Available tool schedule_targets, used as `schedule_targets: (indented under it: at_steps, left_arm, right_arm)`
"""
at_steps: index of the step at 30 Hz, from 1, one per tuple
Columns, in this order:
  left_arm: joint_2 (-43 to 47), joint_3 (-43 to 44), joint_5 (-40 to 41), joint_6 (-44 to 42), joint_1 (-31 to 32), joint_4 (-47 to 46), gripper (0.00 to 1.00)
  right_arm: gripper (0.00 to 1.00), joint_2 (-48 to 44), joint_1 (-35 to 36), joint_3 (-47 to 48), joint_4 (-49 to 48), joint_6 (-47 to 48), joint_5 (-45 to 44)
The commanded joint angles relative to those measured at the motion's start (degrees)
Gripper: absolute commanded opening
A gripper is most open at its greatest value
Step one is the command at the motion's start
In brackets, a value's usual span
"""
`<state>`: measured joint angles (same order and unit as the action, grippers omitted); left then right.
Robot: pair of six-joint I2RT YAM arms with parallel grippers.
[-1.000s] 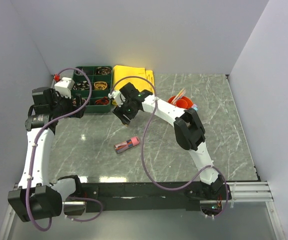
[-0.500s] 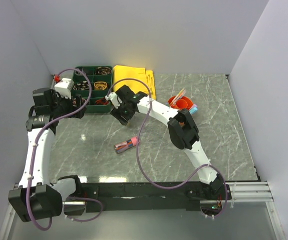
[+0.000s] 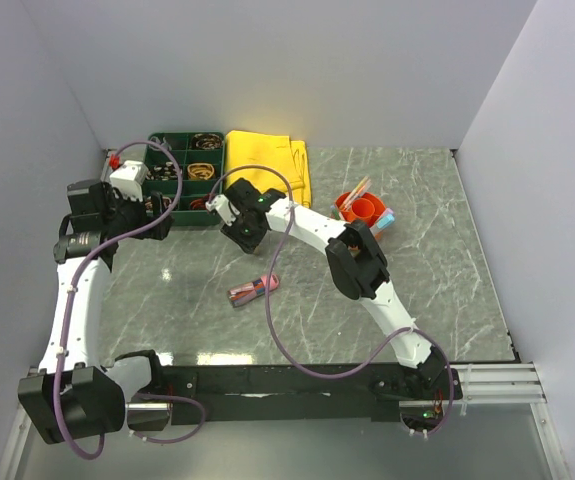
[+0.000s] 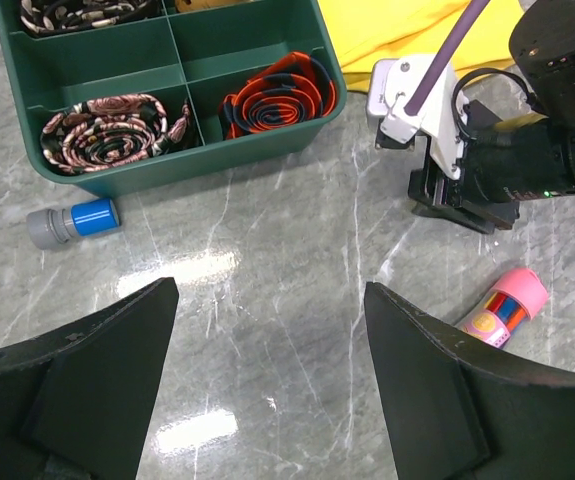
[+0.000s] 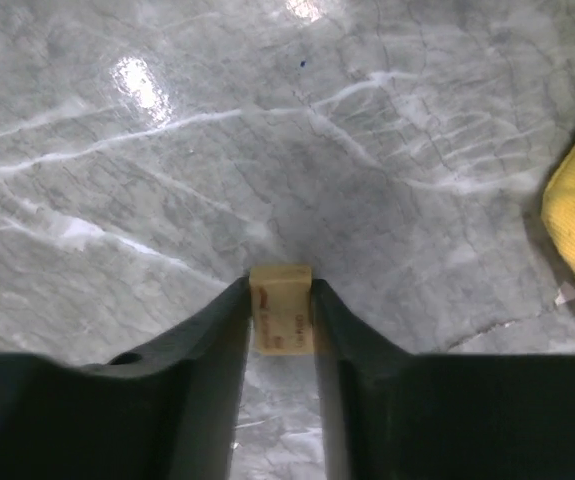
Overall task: Sort the stationery into containers
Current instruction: Pick up the stationery from the center of the board, then place the stationery in the storage box.
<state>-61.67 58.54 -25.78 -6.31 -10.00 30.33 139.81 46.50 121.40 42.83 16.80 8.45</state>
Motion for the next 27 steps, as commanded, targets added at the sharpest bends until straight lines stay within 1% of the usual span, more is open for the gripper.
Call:
schedule_targets:
  at_steps: [1,2,3,4,6,7,8,9,10,11,15,18,19,22,23,24,25,26,27]
  left_arm:
    - [0.85,-0.27,-1.99,1.30,-0.28,-2.64,0.81]
    - [0.76,-0.27,-2.08,1.30,-0.37,-2.73,0.81]
    - [0.67,-0.27,-2.26,1.38,-0.28,-2.82,0.81]
    - [0.41,-0.27,-2.43,1.38,-0.28,-3.25,0.81]
    - [0.15,-0.45,-2.43,1.91,-0.28,-3.78,0.81]
    - [-0.38,-0.54,-2.00,2.00,-0.28,-4.13,0.81]
    - [-0.73,-0.88,-1.73,2.09,-0.37,-4.57,0.81]
    - [-0.99,-0.97,-2.16,1.83,-0.28,-4.75,0.81]
    - [-1.52,-1.06,-2.78,1.39,-0.37,-4.75,0.82]
    - [-1.78,-1.15,-3.31,1.21,-0.37,-5.10,0.81]
    - [-3.45,-0.10,-9.18,3.40,-0.19,-6.67,0.80]
    - [-5.65,1.74,-12.62,5.07,-0.02,-8.96,0.79]
    - [-6.87,2.27,-14.19,5.95,0.07,-9.49,0.79]
    - [-10.47,5.52,-14.21,8.24,0.50,-9.42,0.79]
    - [-11.53,8.23,-14.12,7.54,0.77,-8.63,0.79]
    - [-12.50,9.47,-13.77,6.93,1.12,-7.75,0.79]
    - [-13.90,10.61,-12.73,3.61,1.99,-6.35,0.79]
    - [-14.44,12.28,-12.28,2.71,2.35,-5.98,0.80]
    - [-14.97,12.99,-11.93,2.09,2.61,-5.72,0.80]
  right_arm:
    - [0.30,-1.46,0.35,0.06,1.38,1.04,-0.63]
    - [0.21,-1.90,0.35,-0.20,1.47,1.31,-0.89]
    - [0.17,-2.60,0.35,-0.55,1.47,1.40,-1.15]
    - [0.15,-4.52,0.35,-0.82,1.38,1.57,-1.67]
    - [0.14,-7.25,0.08,-1.87,1.29,1.75,-2.03]
    - [0.14,-10.66,-0.18,-2.22,1.12,1.66,-2.03]
    - [0.14,-12.44,-0.44,-2.66,0.94,0.96,-1.86]
    - [0.17,-14.37,-1.14,-3.19,0.85,0.43,-1.59]
    - [0.18,-18.39,-1.76,-3.80,0.59,-0.18,-1.59]
    - [0.18,-20.52,-2.37,-5.02,-0.28,-0.97,-1.42]
    - [0.19,-31.32,-6.50,-7.67,-1.52,-1.86,-1.68]
    - [0.18,-35.29,-12.12,-9.43,-1.35,-1.59,-1.16]
    - [0.17,-37.22,-15.70,-9.95,-1.17,-1.42,-1.07]
    - [0.16,-39.70,-21.43,-12.59,-0.38,-0.63,-0.36]
    - [0.15,-40.05,-25.11,-13.99,-0.20,-0.71,0.25]
    - [0.15,-40.75,-27.06,-14.87,-0.20,-0.63,1.21]
    - [0.15,-41.02,-28.56,-15.84,-0.20,-0.19,1.39]
    - [0.14,-41.37,-30.92,-17.94,-0.29,0.16,1.57]
    - [0.14,-41.89,-31.81,-18.91,-0.46,0.51,2.44]
